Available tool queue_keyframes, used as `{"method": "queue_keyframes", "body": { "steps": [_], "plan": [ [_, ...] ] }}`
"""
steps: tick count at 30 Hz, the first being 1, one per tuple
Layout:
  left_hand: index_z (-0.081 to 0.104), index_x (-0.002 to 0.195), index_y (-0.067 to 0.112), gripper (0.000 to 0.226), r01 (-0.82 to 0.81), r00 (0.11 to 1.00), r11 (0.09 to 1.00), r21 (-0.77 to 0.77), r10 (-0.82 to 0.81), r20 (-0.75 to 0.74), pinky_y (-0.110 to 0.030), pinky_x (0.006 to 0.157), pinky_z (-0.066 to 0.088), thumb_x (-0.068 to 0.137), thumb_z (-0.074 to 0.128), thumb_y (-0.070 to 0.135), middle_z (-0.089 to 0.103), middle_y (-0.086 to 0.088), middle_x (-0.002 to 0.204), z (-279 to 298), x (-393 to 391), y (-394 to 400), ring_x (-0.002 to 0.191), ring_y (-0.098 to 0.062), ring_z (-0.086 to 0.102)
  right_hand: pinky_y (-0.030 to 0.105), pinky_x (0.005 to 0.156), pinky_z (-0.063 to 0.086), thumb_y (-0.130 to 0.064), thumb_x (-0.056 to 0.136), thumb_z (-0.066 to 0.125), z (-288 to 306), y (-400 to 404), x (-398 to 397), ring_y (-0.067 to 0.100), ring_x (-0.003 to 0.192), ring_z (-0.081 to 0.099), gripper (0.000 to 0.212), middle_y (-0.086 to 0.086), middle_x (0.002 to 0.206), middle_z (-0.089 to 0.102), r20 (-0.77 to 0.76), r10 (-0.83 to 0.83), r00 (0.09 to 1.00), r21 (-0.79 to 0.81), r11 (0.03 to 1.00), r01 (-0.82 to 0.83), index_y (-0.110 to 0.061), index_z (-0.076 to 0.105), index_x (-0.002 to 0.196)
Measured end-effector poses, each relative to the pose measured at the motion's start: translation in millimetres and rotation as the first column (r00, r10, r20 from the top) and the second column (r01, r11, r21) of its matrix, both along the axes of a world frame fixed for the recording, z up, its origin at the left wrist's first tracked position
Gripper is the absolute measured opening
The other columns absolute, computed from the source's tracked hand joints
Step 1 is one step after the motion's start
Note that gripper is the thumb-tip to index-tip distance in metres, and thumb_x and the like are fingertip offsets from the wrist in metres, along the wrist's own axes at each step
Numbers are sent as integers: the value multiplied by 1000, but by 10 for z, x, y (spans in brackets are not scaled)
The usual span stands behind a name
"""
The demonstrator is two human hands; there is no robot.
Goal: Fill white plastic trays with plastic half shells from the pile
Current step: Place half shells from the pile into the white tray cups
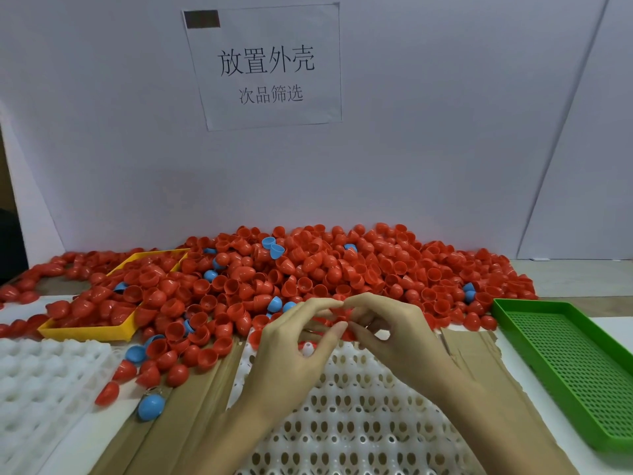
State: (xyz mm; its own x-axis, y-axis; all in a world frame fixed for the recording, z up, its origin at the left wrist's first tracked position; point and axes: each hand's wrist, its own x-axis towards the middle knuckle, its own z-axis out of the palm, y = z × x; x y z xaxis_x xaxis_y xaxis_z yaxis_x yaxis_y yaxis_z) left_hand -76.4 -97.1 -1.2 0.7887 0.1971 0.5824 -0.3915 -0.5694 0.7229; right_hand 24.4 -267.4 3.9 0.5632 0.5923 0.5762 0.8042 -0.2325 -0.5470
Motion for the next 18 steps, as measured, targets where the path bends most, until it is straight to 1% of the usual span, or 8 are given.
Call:
{"method": "queue_keyframes", "body": {
  "steps": [2, 4, 6, 9, 10, 13, 16, 18],
  "plan": [
    [70, 118, 33, 25, 11, 999, 998, -57, -14, -49, -17, 83, 57, 94, 74, 25, 72, 15, 103, -1, 5, -5, 96, -5, 73, 21, 75, 60, 5, 90, 77, 4, 4, -7, 8, 83, 70, 28, -3, 92, 72, 52, 16, 999, -28, 1000, -15, -8, 74, 114],
    [68, 118, 32, 30, 38, 995, 994, -98, -47, -88, -22, 83, 59, 93, 76, 17, 75, 11, 100, -1, 10, 12, 93, -8, 74, 20, 76, 59, 2, 90, 79, -4, 4, -11, 7, 85, 70, 24, -5, 94, 73, 95, 43, 995, -35, 999, -39, -8, 75, 111],
    [68, 117, 31, 33, 65, 988, 987, -144, -83, -128, -26, 83, 60, 92, 75, 10, 76, 7, 98, 6, 18, 46, 91, -12, 76, 23, 77, 60, -4, 90, 80, -14, 5, -7, 7, 85, 71, 21, -6, 96, 75, 81, 59, 995, -16, 998, -58, -9, 78, 110],
    [67, 112, 34, 33, 73, 980, 981, -181, -104, -168, -30, 81, 63, 92, 75, 9, 77, 5, 98, 21, 19, 77, 87, -13, 77, 28, 76, 62, -9, 93, 79, -23, -3, 17, 10, 86, 74, 19, -9, 97, 76, -53, 71, 996, 18, 997, -71, -14, 80, 112],
    [67, 111, 34, 32, 62, 982, 984, -167, -90, -166, -29, 78, 63, 92, 74, 9, 77, 7, 97, 23, 18, 74, 85, -11, 77, 28, 75, 63, -10, 94, 78, -30, -7, 25, 11, 85, 75, 19, -9, 95, 77, -107, 88, 990, 33, 996, -85, -15, 80, 112],
    [67, 103, 30, 28, 22, 990, 994, -111, -37, -135, -19, 68, 60, 91, 74, 5, 76, 14, 93, 3, 12, 57, 76, -6, 77, 26, 74, 63, -11, 99, 72, -28, -17, 44, 15, 82, 78, 16, -4, 92, 80, -244, 170, 955, 95, 984, -151, -15, 81, 111],
    [75, 95, 28, 19, -12, 988, 992, -128, -9, -155, -18, 70, 60, 88, 80, 12, 78, 12, 86, -16, 24, 105, 77, -5, 76, 30, 74, 64, -13, 101, 69, -11, -43, 97, 21, 83, 79, 15, 2, 94, 80, -306, 218, 927, 138, 973, -183, -14, 81, 109],
    [80, 94, 31, 20, -53, 985, 991, -120, 33, -167, -17, 75, 59, 85, 83, 13, 78, 15, 86, -15, 43, 162, 81, -1, 75, 36, 72, 65, -12, 102, 66, -3, -108, 188, 25, 81, 79, 15, 6, 92, 80, -362, 185, 914, 193, 974, -121, -12, 80, 109]
  ]
}}
